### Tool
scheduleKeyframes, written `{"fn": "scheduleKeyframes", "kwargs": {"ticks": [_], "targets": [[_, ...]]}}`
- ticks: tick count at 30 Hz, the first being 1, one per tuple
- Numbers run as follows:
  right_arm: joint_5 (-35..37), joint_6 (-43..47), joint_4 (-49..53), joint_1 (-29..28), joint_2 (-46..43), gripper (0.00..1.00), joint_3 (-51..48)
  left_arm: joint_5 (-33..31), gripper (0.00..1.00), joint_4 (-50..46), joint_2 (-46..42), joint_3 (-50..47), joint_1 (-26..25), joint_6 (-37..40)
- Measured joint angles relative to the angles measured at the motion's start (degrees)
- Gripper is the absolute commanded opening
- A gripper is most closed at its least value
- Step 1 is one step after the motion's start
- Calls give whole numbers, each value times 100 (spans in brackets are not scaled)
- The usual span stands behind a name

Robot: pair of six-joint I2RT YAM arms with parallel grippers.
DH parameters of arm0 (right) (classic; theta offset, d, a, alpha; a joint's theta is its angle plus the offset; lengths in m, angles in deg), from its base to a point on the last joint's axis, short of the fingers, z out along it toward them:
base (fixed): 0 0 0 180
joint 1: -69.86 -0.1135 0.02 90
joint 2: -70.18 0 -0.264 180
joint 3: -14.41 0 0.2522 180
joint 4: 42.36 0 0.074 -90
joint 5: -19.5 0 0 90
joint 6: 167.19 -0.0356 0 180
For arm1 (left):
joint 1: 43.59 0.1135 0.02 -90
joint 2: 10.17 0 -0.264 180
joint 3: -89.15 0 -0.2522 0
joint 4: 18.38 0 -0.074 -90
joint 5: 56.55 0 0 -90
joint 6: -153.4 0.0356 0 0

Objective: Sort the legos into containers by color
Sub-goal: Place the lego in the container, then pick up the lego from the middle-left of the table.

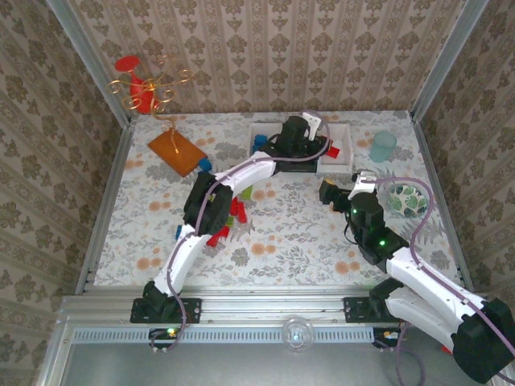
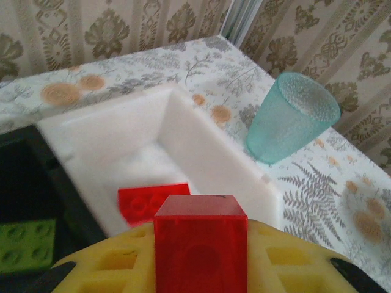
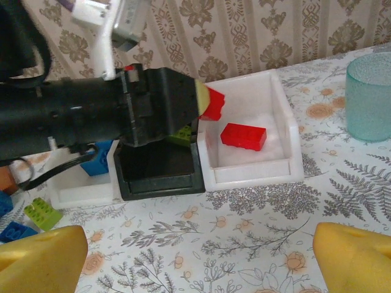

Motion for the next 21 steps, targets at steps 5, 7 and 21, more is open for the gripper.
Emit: {"fn": "scheduleKeyframes", "kwargs": {"ticks": [5, 7, 21], "targets": [[0, -15, -26, 0, -105, 96, -59, 83, 51, -487, 743, 1239, 0, -28], [-2, -15, -31, 0, -114, 96, -63, 107, 57, -660, 866, 1478, 4, -44], [-326, 44, -308, -129, 367, 96, -42, 74, 64, 22, -2295, -3189, 365, -17]]}}
